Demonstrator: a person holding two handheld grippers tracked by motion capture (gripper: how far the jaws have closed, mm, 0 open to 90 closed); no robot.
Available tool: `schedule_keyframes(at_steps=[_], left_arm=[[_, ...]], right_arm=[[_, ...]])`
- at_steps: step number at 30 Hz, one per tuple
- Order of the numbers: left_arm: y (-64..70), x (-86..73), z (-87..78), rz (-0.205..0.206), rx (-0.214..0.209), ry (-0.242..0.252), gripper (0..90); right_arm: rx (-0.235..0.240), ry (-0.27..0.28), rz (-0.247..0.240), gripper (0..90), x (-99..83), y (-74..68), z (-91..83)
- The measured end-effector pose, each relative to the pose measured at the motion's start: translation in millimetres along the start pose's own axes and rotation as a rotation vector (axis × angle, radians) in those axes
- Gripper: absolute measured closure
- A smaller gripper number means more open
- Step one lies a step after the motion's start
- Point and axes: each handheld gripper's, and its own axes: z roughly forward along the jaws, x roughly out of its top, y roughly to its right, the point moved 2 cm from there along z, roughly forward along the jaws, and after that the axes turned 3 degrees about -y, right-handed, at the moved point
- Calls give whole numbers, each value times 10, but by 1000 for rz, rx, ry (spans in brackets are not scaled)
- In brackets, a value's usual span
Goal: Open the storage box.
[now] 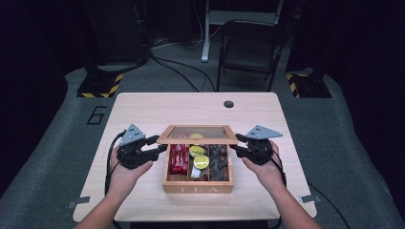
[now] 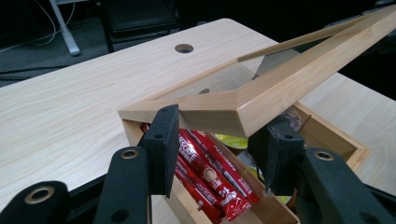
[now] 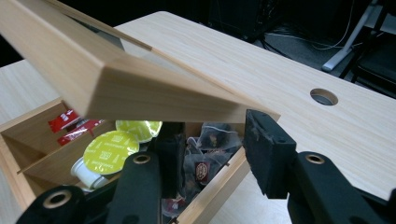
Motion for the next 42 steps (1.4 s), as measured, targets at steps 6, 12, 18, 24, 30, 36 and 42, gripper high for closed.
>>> schedule_keyframes(at_steps=[6,12,18,24,30,36,42], left_arm=[[-11,24,9,0,5,2,536],[-22,58,13,-9,6,6,537],[-34,94,17,-5,12,11,539],[-46,123,24,-6,17,20,541],[-64,154,29,-6,18,26,541],[-86,192,32,-8,20,29,543],[-101,228,41,-11,22,39,545]], right_arm=[[2,3,3,592,48,18,60],[-12,-3,-19,587,76,47,115],[-2,-11,-4,585,101,87,145],[7,-11,9,583,133,114,155],[1,-12,8,578,163,124,175],[-5,-22,1,575,212,143,194],[-1,-20,12,575,243,163,205]])
